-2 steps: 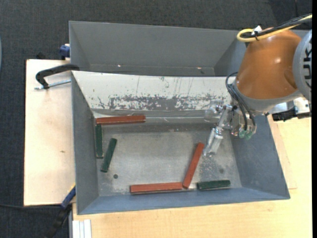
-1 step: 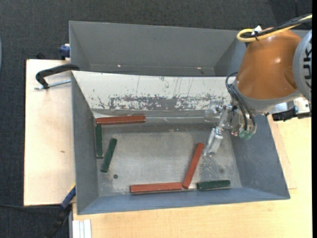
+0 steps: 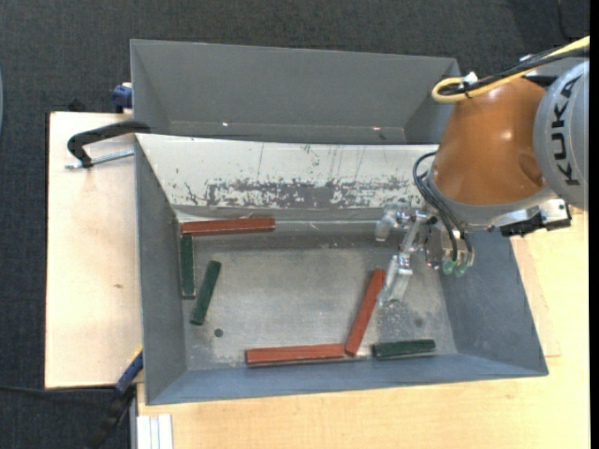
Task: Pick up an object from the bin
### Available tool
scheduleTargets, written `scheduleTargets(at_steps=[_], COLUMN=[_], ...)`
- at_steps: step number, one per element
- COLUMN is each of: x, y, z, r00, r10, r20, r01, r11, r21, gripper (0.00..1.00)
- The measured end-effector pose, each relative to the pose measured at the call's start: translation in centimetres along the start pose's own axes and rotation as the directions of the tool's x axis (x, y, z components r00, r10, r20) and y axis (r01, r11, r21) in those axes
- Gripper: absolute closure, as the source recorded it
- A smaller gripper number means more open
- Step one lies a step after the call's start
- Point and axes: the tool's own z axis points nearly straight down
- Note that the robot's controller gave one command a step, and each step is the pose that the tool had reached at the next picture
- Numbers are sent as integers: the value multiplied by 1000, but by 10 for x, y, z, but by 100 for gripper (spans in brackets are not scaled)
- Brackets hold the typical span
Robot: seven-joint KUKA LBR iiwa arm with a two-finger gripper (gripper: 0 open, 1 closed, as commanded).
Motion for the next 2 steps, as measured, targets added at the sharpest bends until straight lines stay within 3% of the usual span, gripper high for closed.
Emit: scheduleTargets(at_steps=[1,2], x=[-5,-16], y=[-9,7], z=[59,97], r00=[993,953], r10=[-122,-302], r20=[-2,-6], r01=[122,302], r11=[993,953], r21=[0,-1], gripper=[0,0])
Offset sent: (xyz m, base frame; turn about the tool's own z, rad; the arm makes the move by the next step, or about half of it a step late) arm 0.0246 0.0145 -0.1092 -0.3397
